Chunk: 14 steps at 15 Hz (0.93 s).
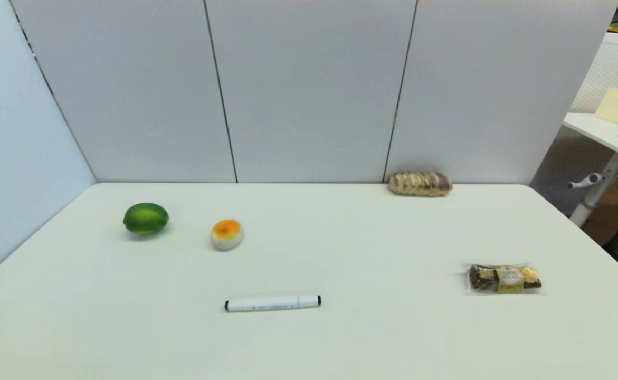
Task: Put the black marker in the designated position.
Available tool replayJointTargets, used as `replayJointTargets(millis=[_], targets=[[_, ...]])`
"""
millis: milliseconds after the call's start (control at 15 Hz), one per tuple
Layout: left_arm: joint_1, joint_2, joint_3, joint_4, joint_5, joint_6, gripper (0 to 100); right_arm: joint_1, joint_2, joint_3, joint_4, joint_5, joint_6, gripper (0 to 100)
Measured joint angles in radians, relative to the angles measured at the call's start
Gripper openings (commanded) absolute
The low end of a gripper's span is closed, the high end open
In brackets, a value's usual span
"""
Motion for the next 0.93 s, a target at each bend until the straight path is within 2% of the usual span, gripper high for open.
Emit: replayJointTargets(millis=[933], targets=[[0.000, 0.000, 0.000, 0.000, 0.000, 0.000, 100, 0.000, 0.000, 0.000, 0.000, 0.000, 0.000, 100]])
